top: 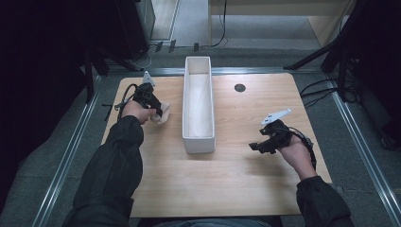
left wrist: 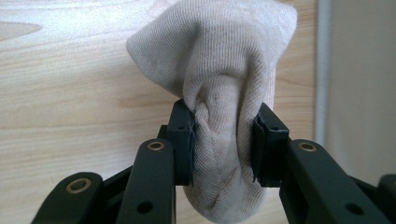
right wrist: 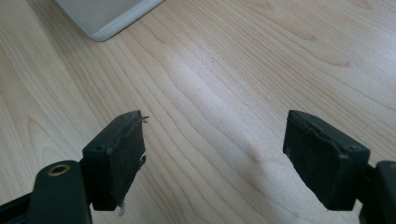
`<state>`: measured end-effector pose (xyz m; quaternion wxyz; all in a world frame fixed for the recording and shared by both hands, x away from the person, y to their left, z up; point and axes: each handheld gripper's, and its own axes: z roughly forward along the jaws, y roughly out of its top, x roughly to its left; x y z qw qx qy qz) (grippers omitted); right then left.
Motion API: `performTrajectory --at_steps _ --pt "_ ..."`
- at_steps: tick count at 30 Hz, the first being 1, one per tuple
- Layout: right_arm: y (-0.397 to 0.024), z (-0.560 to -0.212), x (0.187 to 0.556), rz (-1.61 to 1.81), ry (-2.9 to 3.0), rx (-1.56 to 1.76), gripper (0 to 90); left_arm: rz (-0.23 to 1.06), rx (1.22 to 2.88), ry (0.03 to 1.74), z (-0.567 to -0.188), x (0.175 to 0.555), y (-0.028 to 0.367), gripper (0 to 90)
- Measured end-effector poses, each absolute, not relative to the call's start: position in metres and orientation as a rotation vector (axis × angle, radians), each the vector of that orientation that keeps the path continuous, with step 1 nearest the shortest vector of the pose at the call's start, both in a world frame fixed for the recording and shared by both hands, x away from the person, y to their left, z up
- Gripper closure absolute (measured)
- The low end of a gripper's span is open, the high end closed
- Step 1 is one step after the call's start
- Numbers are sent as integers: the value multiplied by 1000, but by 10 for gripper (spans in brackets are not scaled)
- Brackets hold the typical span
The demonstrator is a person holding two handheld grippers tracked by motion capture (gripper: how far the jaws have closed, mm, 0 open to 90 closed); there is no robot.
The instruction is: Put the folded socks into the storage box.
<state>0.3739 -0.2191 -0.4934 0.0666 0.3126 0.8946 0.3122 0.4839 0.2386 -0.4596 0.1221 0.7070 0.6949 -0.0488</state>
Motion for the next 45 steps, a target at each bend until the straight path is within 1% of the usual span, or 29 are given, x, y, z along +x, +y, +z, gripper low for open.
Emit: performTrajectory --at_steps 5,9,18,19,21,25,34,37,45 --pt "-219 -493 375 948 2696 941 206 -171 2054 2038 -443 475 237 651" --pt "-220 -493 375 946 2695 948 206 -144 2060 2023 -432 469 231 650" --pt "-220 -494 375 943 2696 945 206 -150 2057 1989 -410 462 217 648" --pt "-220 -494 375 943 2698 945 206 -121 2067 1973 -402 461 211 647" --pt "-220 -494 375 943 2698 946 206 -110 2074 1970 -399 460 208 646" --pt "-220 -494 375 939 2699 946 206 -159 2060 1911 -390 458 193 644" --pt "-222 -494 375 946 2692 963 206 -169 2053 1894 -380 462 178 644" --pt "-222 -494 375 943 2693 963 206 -169 2067 1872 -376 464 167 644" --pt "-223 -494 375 941 2693 960 206 -174 2099 1848 -377 465 148 643"
